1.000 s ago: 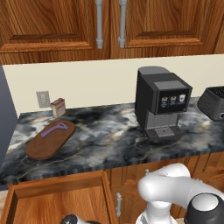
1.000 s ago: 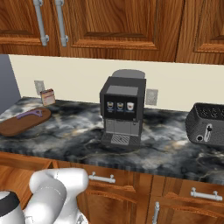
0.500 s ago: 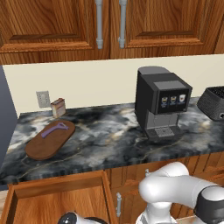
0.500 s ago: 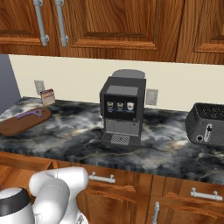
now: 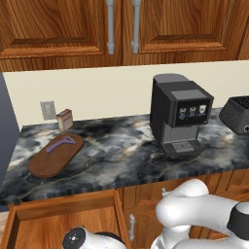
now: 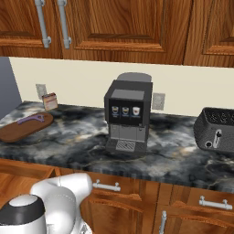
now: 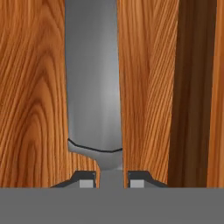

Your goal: Open the drawer on the left and place the cutting tools on the cutting board.

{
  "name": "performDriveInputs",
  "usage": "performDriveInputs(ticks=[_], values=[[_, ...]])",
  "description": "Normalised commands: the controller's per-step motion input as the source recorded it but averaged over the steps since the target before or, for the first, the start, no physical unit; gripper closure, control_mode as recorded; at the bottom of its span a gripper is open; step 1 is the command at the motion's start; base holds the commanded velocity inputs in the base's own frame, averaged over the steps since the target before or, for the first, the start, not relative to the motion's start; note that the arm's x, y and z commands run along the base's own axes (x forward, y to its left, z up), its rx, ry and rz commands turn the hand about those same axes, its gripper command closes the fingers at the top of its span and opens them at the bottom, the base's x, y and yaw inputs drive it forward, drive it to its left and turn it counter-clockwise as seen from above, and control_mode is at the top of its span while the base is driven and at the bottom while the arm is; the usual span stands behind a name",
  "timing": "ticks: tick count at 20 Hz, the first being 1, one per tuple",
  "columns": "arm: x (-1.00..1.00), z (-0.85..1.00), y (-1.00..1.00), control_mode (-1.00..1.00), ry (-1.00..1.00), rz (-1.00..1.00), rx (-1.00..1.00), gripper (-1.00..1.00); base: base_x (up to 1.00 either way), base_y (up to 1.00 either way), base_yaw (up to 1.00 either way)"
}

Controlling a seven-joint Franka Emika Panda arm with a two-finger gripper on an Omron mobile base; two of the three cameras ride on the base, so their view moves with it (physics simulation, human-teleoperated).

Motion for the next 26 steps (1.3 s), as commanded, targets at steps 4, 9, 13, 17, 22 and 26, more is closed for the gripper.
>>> performDriveInputs(ticks=[4, 9, 13, 17, 22, 26], values=[[0.0, 0.43, 0.03, -1.0, 0.0, 0.0, 0.0, 1.0, 0.0, 0.0, 0.0], [0.0, 0.44, 0.0, -1.0, 0.0, 0.0, 0.0, 1.0, 0.0, 0.0, 0.0], [0.0, 0.55, 0.0, -1.0, 0.0, 0.0, 0.0, 1.0, 0.0, 0.0, 0.0], [0.05, 0.59, 0.03, -1.0, 0.0, 0.0, 0.0, 1.0, 0.0, 0.0, 0.0], [0.07, 0.71, 0.16, -1.0, -0.01, -0.03, 0.01, 1.0, 0.0, 0.0, 0.0], [0.17, 0.7, 0.44, -1.0, 0.0, -0.08, 0.01, 1.0, 0.0, 0.0, 0.0]])
